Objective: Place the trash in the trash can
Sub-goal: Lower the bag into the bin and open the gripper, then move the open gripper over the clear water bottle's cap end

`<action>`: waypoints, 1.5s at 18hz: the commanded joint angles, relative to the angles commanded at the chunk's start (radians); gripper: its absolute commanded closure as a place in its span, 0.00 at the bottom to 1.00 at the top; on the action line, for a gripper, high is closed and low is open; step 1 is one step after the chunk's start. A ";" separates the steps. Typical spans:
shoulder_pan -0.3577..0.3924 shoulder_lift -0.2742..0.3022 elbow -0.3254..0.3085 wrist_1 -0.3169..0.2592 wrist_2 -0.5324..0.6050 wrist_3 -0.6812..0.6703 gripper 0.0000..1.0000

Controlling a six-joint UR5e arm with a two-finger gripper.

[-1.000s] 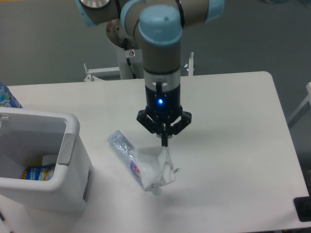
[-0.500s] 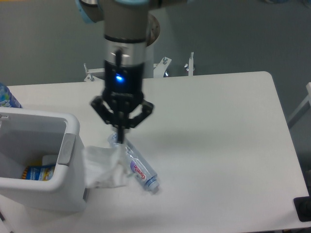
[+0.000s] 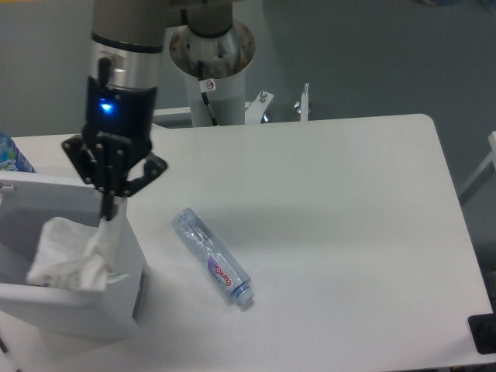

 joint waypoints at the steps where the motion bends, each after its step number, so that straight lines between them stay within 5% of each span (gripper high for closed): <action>1: -0.015 -0.002 0.000 0.000 0.000 0.000 0.91; 3: -0.032 -0.003 -0.002 0.000 -0.006 0.000 0.78; 7: -0.034 -0.002 -0.002 0.002 -0.002 0.002 0.32; 9: -0.032 -0.008 0.008 0.008 -0.002 0.008 0.25; 19: 0.165 -0.109 0.103 0.011 -0.002 0.009 0.24; 27: 0.299 -0.219 0.014 -0.003 -0.002 -0.045 0.13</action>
